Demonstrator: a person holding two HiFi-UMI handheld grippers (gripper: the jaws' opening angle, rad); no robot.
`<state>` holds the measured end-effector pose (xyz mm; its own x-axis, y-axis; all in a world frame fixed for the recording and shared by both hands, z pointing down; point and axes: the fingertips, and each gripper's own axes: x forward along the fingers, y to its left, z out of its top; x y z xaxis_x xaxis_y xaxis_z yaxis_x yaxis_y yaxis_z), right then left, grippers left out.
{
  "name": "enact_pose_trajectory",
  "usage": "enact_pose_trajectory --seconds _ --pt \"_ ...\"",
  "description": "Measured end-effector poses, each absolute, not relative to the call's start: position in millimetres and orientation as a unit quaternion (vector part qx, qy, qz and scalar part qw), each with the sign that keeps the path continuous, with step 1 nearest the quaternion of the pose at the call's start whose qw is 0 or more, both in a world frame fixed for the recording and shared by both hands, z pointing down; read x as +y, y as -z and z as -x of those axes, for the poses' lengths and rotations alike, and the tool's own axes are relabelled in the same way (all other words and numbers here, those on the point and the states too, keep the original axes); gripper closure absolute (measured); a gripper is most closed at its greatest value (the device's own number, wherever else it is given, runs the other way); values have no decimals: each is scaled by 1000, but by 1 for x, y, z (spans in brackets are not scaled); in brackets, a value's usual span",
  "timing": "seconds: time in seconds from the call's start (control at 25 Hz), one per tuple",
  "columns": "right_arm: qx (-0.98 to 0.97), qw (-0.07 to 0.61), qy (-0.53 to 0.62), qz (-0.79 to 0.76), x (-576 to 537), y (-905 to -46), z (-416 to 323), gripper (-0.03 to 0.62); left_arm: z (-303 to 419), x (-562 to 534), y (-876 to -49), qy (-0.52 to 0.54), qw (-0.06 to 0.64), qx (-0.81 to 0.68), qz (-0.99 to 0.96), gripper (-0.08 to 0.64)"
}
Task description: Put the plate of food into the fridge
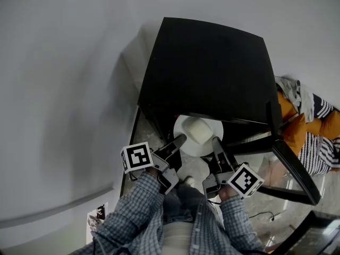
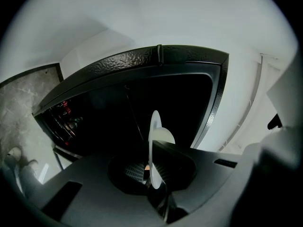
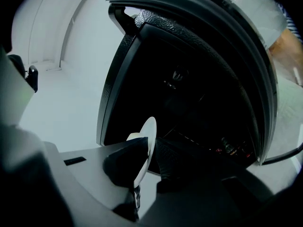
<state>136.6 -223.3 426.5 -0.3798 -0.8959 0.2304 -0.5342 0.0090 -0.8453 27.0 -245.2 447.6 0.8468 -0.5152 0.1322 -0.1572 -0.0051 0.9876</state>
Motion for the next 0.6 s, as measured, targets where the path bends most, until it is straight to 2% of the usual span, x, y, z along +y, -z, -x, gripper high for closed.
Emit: enact_pose_trajectory --seconds 0.6 --pt "686 172 463 535 -257 -437 -146 537 -34 -276 -457 137 658 -269 -689 538"
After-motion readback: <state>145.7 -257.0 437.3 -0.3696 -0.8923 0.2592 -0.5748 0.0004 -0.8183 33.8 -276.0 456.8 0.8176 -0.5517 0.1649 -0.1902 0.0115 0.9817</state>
